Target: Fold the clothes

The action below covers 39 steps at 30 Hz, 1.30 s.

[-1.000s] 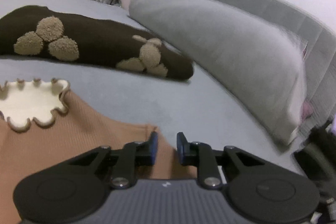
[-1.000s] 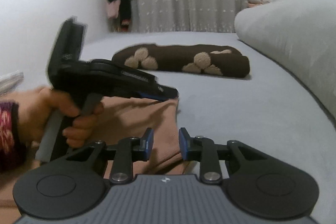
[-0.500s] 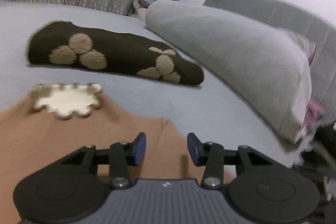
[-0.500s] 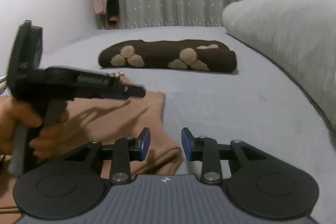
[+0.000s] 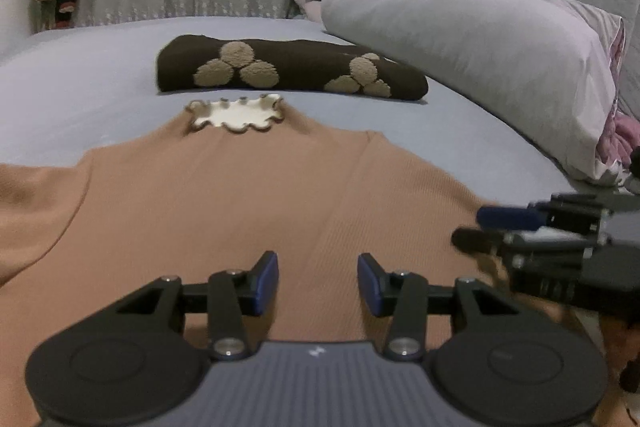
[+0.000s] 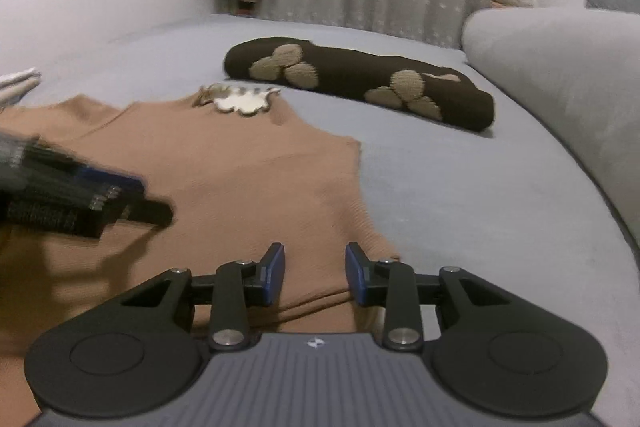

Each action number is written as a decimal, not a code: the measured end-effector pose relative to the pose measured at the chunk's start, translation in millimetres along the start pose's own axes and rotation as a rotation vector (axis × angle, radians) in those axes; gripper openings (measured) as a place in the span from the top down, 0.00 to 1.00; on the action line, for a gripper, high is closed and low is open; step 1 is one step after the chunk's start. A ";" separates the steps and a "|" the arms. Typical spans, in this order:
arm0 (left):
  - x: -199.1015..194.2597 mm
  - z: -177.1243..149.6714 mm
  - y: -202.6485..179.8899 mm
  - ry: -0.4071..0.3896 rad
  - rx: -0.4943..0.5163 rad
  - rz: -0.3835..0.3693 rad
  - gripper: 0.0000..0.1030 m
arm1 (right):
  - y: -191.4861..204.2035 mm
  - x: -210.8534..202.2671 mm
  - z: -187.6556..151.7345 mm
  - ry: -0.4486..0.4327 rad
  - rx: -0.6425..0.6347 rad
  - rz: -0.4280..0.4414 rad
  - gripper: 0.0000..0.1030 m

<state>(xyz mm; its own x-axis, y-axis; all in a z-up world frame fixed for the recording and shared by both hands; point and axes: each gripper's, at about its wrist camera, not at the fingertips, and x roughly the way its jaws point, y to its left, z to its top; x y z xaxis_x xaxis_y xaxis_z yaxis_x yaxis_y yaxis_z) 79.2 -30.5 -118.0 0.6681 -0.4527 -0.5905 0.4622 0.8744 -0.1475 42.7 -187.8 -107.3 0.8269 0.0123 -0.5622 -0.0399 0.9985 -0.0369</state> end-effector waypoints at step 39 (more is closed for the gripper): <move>-133.9 -103.2 8.4 -0.067 -0.007 -0.034 0.39 | 73.5 -117.7 -63.7 0.099 0.075 -0.031 0.49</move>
<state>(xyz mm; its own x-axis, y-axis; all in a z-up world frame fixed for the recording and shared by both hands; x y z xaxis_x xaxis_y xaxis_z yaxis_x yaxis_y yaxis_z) -66.5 55.5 -122.1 0.6898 -0.4923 -0.5308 0.4812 0.8596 -0.1719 -93.3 -119.2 -96.4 0.7673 -0.0204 -0.6410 0.0301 0.9995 0.0043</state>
